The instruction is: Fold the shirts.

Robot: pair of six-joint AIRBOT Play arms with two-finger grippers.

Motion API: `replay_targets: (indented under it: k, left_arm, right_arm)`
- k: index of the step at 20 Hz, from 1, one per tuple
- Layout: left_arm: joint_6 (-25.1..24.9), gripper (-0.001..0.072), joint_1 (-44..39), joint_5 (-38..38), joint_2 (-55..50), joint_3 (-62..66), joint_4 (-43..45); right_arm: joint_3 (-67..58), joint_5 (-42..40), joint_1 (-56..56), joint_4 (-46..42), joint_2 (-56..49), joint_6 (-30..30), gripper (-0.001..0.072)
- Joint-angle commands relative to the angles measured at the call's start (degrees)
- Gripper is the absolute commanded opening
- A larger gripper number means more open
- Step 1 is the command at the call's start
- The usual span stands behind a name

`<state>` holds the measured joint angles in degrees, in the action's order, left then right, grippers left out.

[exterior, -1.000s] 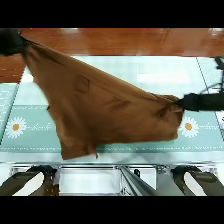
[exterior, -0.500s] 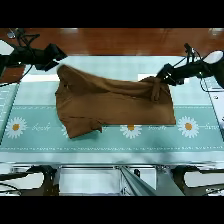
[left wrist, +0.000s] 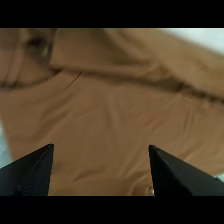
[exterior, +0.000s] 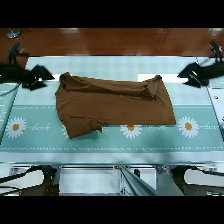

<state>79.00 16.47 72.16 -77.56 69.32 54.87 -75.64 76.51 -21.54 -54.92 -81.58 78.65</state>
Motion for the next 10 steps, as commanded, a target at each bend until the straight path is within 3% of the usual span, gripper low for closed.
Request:
replay_targets:
  k: [1,3,5,10]
  left_arm:
    - [-3.3,0.0703,7.5,-2.4,8.1,-15.9,0.1]
    - [-5.9,0.0703,11.9,-7.5,13.1,-27.1,-6.6]
    - [-8.6,0.0702,14.8,-8.5,14.7,-35.1,-12.7]
    - [-10.2,0.0700,13.6,-11.0,12.2,-40.7,-14.7]
  right_arm:
    - [20.6,-6.1,-6.0,3.7,13.2,-2.5,0.0630]
    - [34.7,-12.2,-6.3,11.0,22.3,-4.9,0.0629]
    - [43.2,-12.5,-6.2,14.2,28.6,-6.6,0.0630]
    - [47.1,-10.0,-6.1,14.8,32.6,-6.3,0.0629]
